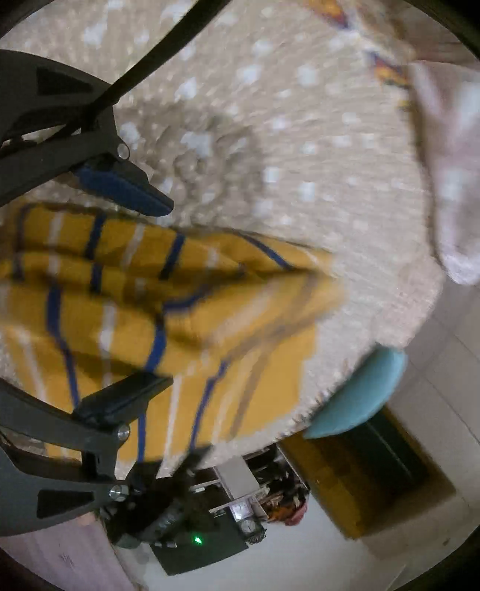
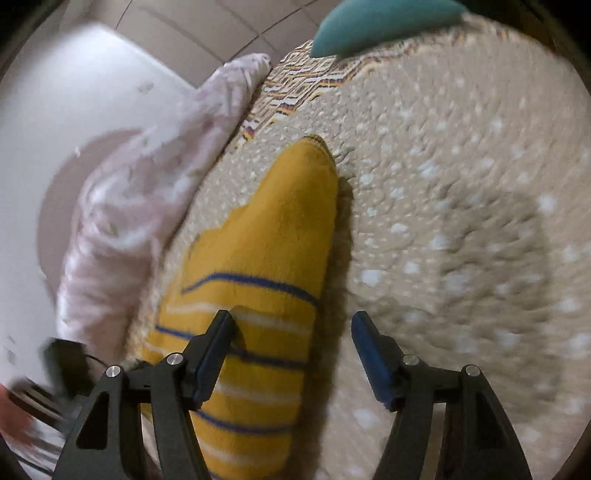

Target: Fold small clothes

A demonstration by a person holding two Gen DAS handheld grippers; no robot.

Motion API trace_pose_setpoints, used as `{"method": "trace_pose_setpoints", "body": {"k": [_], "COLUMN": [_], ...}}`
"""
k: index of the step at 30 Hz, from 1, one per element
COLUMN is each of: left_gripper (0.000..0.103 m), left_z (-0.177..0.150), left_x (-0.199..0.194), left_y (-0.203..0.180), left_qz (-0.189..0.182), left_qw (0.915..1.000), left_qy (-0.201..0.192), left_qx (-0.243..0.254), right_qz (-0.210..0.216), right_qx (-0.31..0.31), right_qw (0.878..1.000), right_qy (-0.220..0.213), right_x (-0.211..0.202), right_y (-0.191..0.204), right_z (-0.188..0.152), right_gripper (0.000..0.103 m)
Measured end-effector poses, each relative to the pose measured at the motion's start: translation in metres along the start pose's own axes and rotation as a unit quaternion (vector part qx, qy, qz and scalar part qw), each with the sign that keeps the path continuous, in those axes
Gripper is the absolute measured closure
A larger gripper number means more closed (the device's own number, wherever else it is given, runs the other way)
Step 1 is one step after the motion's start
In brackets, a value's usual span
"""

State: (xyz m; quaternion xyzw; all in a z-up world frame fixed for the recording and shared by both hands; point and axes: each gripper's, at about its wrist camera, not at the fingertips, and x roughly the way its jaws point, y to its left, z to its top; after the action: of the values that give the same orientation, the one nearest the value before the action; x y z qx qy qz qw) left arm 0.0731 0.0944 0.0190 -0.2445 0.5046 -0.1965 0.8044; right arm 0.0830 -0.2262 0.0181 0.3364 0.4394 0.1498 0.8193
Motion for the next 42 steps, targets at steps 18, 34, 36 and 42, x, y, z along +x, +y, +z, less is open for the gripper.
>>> {"method": "trace_pose_setpoints", "body": {"k": [18,34,36,42], "left_gripper": [0.047,0.034,0.032,0.028], "left_z": [-0.015,-0.069,-0.084,-0.103], "left_x": [0.035,-0.059,-0.057,-0.054], "left_y": [-0.037,-0.034,-0.019,-0.002], "left_qz": [-0.052,0.107,0.143,0.155], "left_qw": [0.9963,0.9909,0.9865,0.9832], "left_qy": [0.023,-0.067,-0.064,-0.063], "left_qx": [-0.064,0.046,0.049,0.073], "right_qz": [-0.083,0.054,0.065,0.081], "right_qx": [-0.02,-0.05,-0.016,0.019], "right_qw": [0.996,0.997,0.998,0.996], "right_qy": [-0.015,-0.017,0.011,0.028], "right_x": [-0.044,-0.087,-0.069,-0.079], "right_y": [-0.013,0.024,0.004,-0.023], "right_z": [0.028,-0.015,-0.033,-0.075], "right_gripper": [0.062,0.057,0.058,0.064]}}
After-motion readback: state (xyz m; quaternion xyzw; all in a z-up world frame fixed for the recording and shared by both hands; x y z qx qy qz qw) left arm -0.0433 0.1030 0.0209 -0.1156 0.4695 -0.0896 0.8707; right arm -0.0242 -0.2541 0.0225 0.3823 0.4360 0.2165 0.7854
